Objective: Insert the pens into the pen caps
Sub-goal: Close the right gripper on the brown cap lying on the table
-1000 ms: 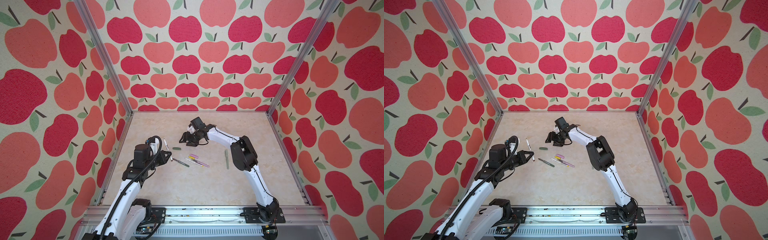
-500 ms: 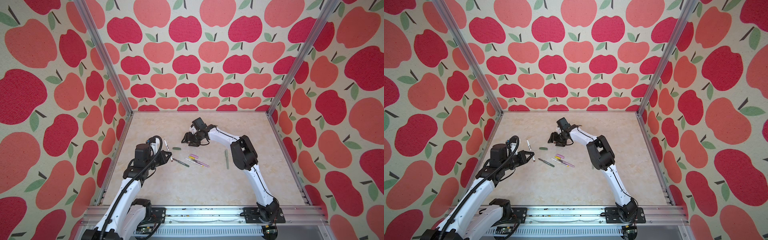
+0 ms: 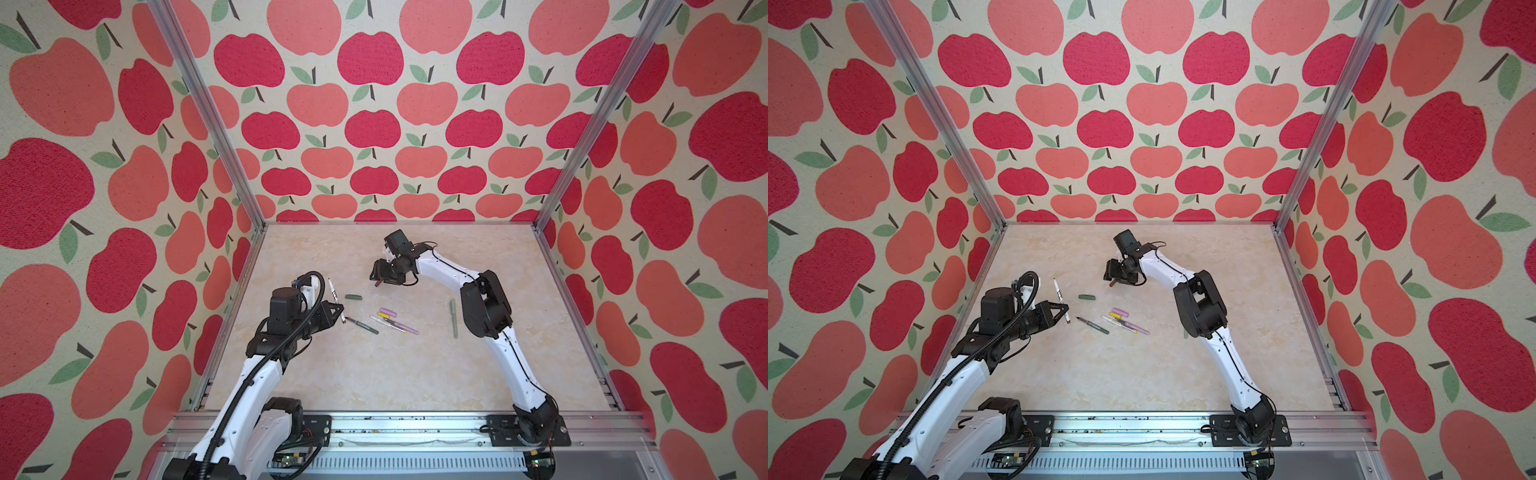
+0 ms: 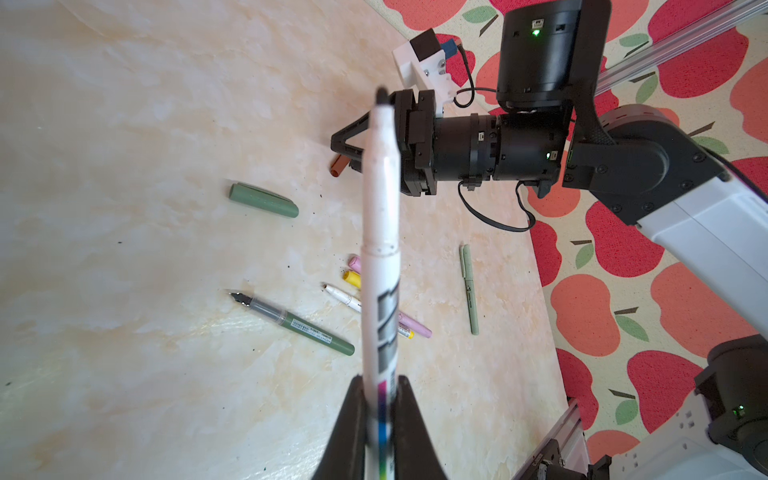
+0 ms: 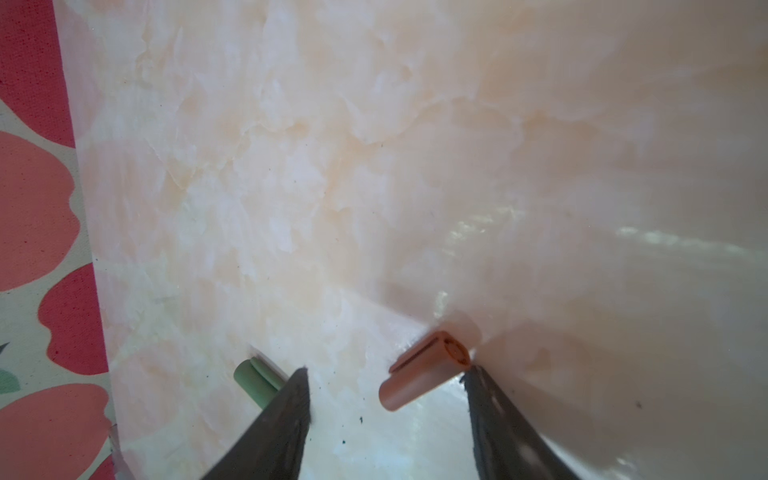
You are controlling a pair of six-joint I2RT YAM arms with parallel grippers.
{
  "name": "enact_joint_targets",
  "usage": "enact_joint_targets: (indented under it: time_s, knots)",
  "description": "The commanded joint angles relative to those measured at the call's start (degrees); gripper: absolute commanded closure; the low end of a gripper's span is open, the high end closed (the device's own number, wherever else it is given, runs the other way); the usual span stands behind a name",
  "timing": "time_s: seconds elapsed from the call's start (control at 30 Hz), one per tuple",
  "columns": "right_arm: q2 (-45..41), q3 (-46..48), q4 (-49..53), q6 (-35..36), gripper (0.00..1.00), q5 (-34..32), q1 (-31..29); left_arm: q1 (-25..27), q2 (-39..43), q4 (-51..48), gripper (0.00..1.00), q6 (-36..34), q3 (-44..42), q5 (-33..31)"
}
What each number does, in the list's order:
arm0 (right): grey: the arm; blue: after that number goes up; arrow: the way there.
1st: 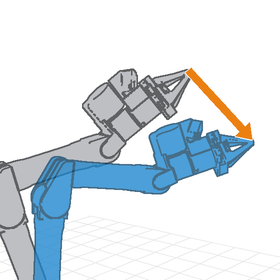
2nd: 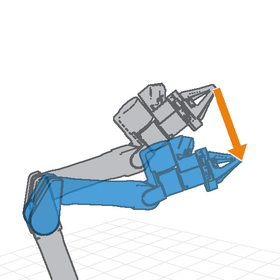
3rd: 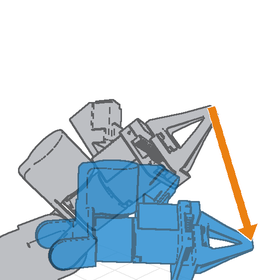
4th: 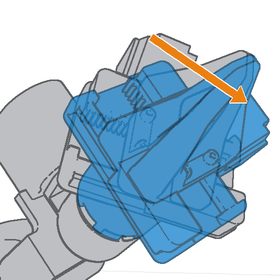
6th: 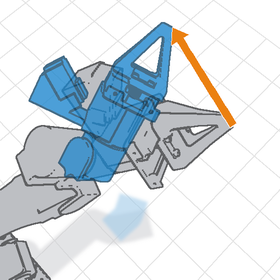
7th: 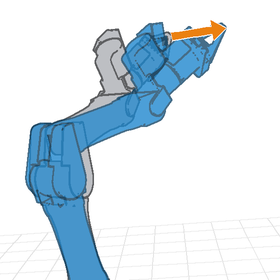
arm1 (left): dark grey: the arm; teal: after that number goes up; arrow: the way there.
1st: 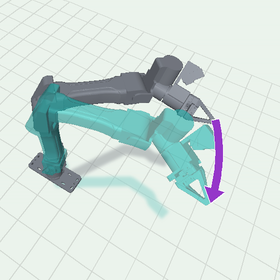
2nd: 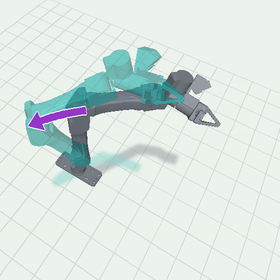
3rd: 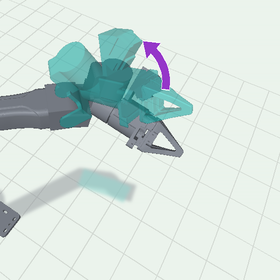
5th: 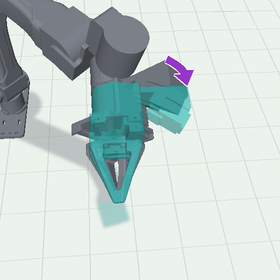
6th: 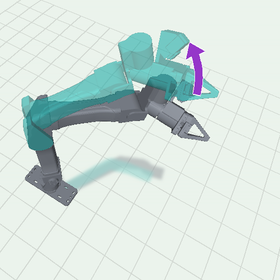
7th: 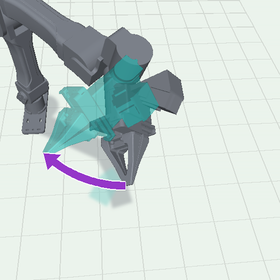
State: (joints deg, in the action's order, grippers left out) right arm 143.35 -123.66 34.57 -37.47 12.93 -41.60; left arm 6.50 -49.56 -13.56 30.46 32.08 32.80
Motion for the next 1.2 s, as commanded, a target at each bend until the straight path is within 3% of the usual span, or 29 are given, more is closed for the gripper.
enact_joint_targets:
  time_s: [0.0,0.27,0.43,0.73,1.17]
  knots:
    - [5.3,-3.8,11.3,6.2,0.41,-8.4,-1.2,-0.3,0.3,-0.6,1.00,-0.4,1.3,-0.2]
    - [8.6,-8.8,16.6,10.4,0.53,-15.3,-3.2,-0.3,0.9,-0.5,0.99,-0.5,1.0,-0.3]
    - [9.0,-9.3,16.9,10.8,0.62,-15.7,-3.3,-0.4,1.3,-0.8,0.99,-0.6,0.9,-0.4]
    - [8.9,-9.4,15.4,12.9,0.66,-14.9,-3.7,-0.5,1.2,-0.8,0.99,-0.6,1.1,-0.4]
    - [8.7,-9.3,16.9,16.4,0.82,-16.1,-5.1,-0.5,-0.3,-0.3,0.99,-0.6,2.2,0.1]
